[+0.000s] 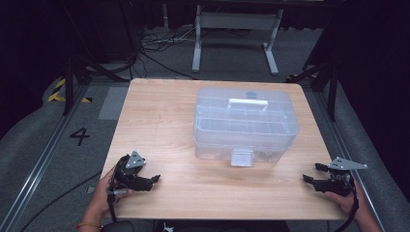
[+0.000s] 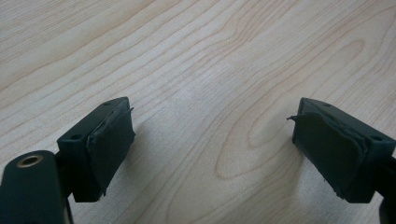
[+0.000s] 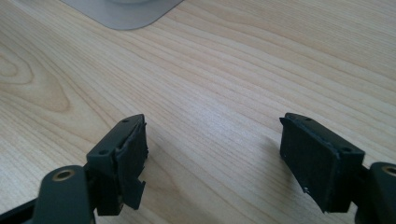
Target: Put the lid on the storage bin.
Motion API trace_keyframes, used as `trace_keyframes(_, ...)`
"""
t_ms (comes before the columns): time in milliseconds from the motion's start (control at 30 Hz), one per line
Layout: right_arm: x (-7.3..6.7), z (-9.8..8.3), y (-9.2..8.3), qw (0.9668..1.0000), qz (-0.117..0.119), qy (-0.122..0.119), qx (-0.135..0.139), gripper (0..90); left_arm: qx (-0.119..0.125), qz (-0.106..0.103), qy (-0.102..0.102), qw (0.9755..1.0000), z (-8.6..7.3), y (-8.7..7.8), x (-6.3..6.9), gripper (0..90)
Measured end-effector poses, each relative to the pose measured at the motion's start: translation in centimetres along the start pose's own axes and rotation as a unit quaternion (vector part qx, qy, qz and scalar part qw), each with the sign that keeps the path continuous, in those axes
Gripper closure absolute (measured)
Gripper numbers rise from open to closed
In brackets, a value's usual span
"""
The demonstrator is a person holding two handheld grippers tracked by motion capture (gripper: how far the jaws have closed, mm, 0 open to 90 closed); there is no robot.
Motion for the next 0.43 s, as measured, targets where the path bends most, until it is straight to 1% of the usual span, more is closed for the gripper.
trace_keyframes(67,-0.04,-0.01,-0.01,1.0000,-0.002,0.001,0.000,23.4,0.000,-0.002,-0.003,1.0000,-0.01,0.01,0.04,12.8)
trace_keyframes(433,-0.09,-0.09,-0.10,1.0000,-0.006,0.005,0.001,23.5,0.000,-0.001,-0.002,1.0000,0.02,0.04,0.02,12.3)
Point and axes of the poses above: each handheld gripper's, and its own axes: y roughly forward along the jaws, z roughly out of its top, x roughly to its right, the point moved 3 cm from there along y, roughly forward along the jaws, and after that the axes turned 13 degrees about z, right-handed, at the moved point
